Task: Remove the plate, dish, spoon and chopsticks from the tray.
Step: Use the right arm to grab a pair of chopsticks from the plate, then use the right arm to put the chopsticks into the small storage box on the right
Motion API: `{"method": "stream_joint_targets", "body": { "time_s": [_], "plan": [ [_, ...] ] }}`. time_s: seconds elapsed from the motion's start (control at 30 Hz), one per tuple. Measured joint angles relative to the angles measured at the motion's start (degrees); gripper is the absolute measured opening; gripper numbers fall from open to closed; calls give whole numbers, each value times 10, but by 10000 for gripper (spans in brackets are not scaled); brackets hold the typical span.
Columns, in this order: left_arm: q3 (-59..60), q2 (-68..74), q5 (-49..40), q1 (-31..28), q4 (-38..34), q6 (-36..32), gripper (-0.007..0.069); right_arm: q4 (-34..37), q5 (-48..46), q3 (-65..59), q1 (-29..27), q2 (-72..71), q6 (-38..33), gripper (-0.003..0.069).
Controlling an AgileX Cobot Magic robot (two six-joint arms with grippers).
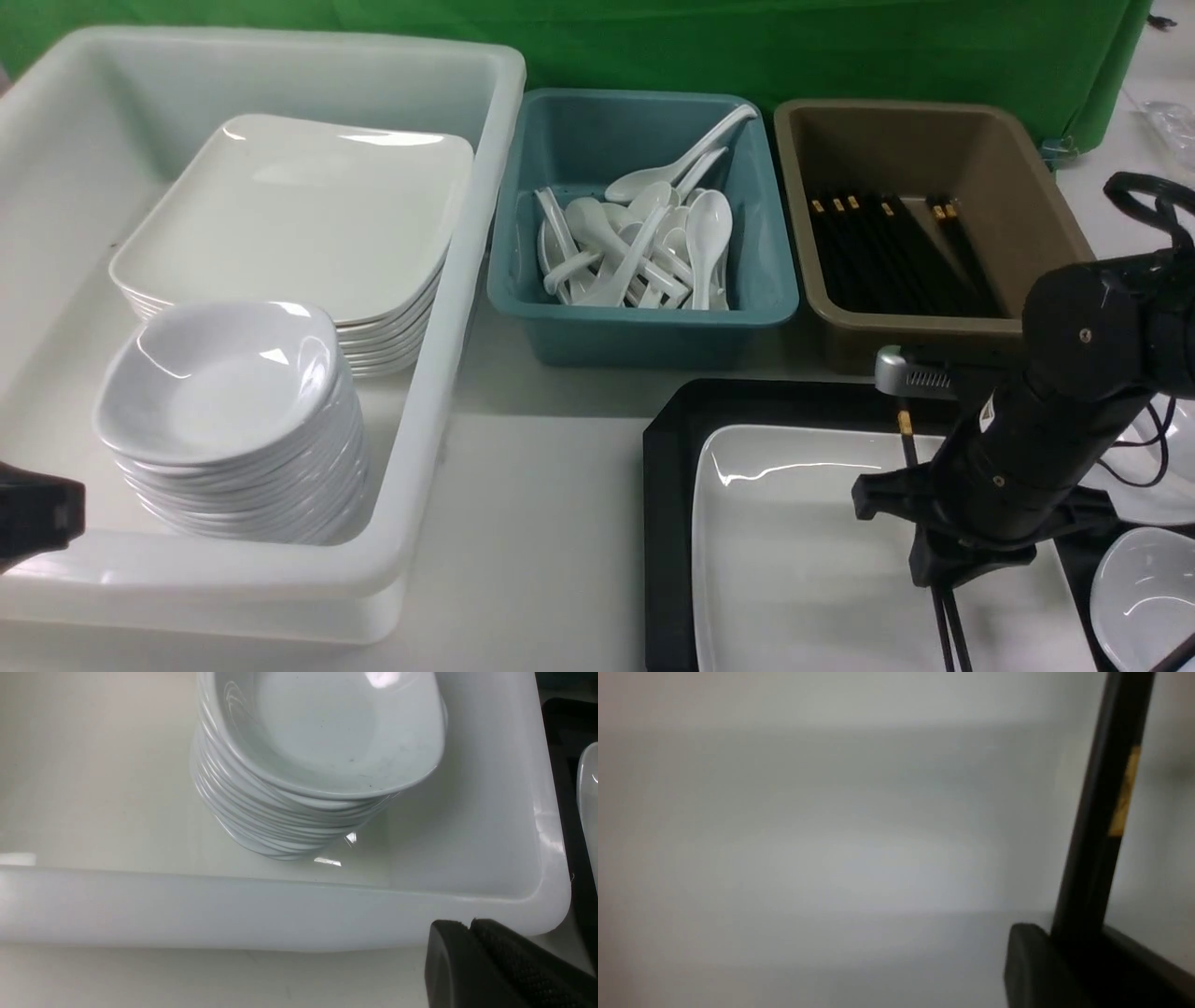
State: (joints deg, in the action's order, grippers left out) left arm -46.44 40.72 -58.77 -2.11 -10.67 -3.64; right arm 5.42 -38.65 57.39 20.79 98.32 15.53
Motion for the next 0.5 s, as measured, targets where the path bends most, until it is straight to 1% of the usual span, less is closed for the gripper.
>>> {"method": "stream_joint_targets", "body": {
  "time_s": [0.17,0.3,0.37,0.5],
  "plan": [
    [0,0,0,0,0,-1,17,3,-30,0,7,-70,-18,139],
    [0,0,2,0,-2,-1,17,10,-31,11,16,-137,-30,139],
    [0,0,2,0,-2,-1,17,10,-30,48,2,-152,-44,139],
    [0,0,3,0,-6,-2,17,10,-21,181,-57,-125,-72,139]
  ]
}}
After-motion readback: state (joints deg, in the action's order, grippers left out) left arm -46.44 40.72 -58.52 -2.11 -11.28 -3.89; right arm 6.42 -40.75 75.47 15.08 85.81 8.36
